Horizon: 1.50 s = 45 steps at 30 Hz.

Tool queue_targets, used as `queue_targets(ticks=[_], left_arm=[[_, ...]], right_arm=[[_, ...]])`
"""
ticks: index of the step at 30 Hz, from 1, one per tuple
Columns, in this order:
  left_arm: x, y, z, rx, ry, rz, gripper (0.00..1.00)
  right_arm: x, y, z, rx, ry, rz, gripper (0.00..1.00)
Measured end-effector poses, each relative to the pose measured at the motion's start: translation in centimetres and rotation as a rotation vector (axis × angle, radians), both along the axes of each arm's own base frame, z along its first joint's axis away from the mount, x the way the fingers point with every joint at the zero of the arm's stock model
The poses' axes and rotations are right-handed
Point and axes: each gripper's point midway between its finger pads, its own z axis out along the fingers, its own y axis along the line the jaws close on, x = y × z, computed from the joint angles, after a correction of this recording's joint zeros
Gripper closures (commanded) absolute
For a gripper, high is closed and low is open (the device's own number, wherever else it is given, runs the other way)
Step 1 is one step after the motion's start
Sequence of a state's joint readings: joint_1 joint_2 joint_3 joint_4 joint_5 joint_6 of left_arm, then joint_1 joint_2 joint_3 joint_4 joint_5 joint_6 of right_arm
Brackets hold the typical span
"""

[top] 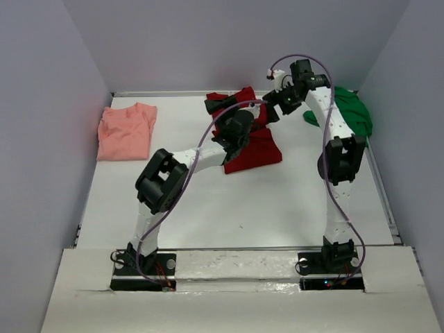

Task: Fold and stack the t-shirts
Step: Fold the tshirt

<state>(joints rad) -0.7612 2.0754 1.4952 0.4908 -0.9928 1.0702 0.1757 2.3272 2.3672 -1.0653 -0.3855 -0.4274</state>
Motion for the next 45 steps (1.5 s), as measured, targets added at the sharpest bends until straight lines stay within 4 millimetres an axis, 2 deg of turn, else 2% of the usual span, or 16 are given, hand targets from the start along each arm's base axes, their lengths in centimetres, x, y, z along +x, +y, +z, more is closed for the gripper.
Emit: queue_targets(ticks=[3, 6, 9, 12, 14, 16, 19, 21, 22, 23, 25, 29, 32, 34, 36, 45], left_arm=[[-0.7, 1.3, 4.5, -0.054, -0.074, 0.027, 0.01], [-2.1, 4.3, 8.8, -0.132, -0.135, 0.062, 0.01], [-2.2, 8.2, 10.5, -0.217, -0.14, 0.09, 0.01], [-1.6, 13.5, 9.5, -0.293, -0.092, 0.133, 0.01], [-1.6, 17.5, 7.4, -0.333, -0.043, 0.191, 0.01], [-2.8, 22.2, 3.3, -0.361, 0.049, 0.278, 0.01], [-5.1, 24.5, -1.6, -0.393, 0.17, 0.322, 0.01], [-7.2, 25.0, -4.5, -0.426, 0.256, 0.323, 0.01], [-8.1, 25.2, -5.5, -0.442, 0.289, 0.32, 0.01], [-8.8, 25.5, -5.7, -0.456, 0.298, 0.319, 0.01], [-9.9, 26.2, -4.9, -0.49, 0.288, 0.313, 0.01], [-10.8, 27.3, -1.3, -0.556, 0.181, 0.304, 0.01], [-11.3, 28.0, 0.0, -0.588, 0.133, 0.3, 0.01], [-11.7, 28.7, -0.2, -0.6, 0.128, 0.313, 0.01], [-12.2, 29.4, -0.9, -0.607, 0.141, 0.332, 0.01], [-12.8, 30.6, -1.4, -0.638, 0.151, 0.361, 0.01]], right_arm=[[-0.8, -0.7, 5.9, 0.007, -0.122, -0.01, 0.0], [-2.7, -1.0, 10.4, 0.013, -0.208, 0.007, 0.0], [-4.7, -1.1, 11.6, 0.014, -0.214, 0.041, 0.0], [-6.9, -0.9, 8.8, 0.019, -0.108, 0.091, 0.05], [-8.6, -0.8, 5.6, 0.018, 0.002, 0.114, 0.16], [-10.0, -0.6, 2.7, 0.018, 0.109, 0.132, 0.3], [-10.8, 0.1, 0.3, 0.021, 0.208, 0.16, 0.47], [-10.8, 1.1, -0.6, 0.023, 0.245, 0.185, 0.65], [-10.7, 1.9, -1.1, 0.022, 0.257, 0.206, 0.69], [-10.4, 2.5, -1.3, 0.023, 0.258, 0.22, 0.85], [-10.5, 3.8, -2.2, 0.016, 0.279, 0.249, 0.92], [-9.6, 6.9, -2.5, 0.023, 0.261, 0.301, 0.92], [-9.6, 8.8, -2.7, 0.029, 0.253, 0.335, 0.91], [-9.9, 9.6, -3.2, 0.03, 0.265, 0.349, 0.84], [-10.2, 10.3, -3.7, 0.036, 0.28, 0.361, 0.66], [-10.0, 11.6, -5.7, 0.058, 0.304, 0.375, 0.63]])
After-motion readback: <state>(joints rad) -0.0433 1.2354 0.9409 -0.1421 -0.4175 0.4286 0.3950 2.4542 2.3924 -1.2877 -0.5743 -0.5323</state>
